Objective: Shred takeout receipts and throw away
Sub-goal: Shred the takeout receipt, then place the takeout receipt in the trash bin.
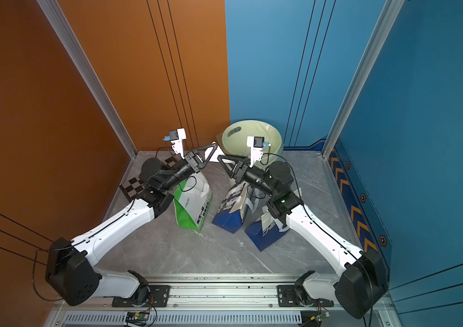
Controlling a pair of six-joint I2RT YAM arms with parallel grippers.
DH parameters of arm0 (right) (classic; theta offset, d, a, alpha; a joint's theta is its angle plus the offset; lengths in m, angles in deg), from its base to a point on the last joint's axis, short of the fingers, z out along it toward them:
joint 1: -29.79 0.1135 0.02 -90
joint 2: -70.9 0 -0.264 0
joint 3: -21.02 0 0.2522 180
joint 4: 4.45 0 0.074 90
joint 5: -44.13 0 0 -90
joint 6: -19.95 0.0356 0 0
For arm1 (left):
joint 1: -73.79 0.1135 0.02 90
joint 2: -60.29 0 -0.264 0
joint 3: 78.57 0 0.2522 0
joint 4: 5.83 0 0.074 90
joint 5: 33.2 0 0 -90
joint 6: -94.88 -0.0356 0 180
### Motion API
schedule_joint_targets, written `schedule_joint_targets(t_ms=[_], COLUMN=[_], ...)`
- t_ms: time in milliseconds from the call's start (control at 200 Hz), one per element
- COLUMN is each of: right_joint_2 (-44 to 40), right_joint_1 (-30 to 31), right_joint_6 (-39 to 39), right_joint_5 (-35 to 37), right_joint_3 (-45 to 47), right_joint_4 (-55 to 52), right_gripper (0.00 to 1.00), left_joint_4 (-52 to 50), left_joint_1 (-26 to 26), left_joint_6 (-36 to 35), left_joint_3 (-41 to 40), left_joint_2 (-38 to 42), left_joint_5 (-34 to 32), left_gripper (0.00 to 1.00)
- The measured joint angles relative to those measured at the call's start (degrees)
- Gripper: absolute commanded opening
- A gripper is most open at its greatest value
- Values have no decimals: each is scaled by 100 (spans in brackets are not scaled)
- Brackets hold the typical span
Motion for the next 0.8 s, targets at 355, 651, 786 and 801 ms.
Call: schedule_joint_targets(t_ms=[355,651,786,801], right_joint_2=[-11,-640,-1051,-1073], right_joint_1=[153,1779,1827,1766], right_joint_6=[-1086,-5259,-5939,-5936], right_joint_5=[363,1665,1622,1615], right_joint_3=[-293,-518,-205,-201], right_joint_4=[-686,-2387,-2413,-2409], right_gripper=[0,0,0,0], left_joint_4=[-2,-647,-931,-953], left_joint_1=[-37,-28,44,44], left_joint_6=[24,90,79,63], left_joint_3=[-7,-68,-66,-61], left_joint_2=[-15,-17,-31,-39], left_joint_5=[-42,-455,-682,-697], left_gripper=[0,0,0,0])
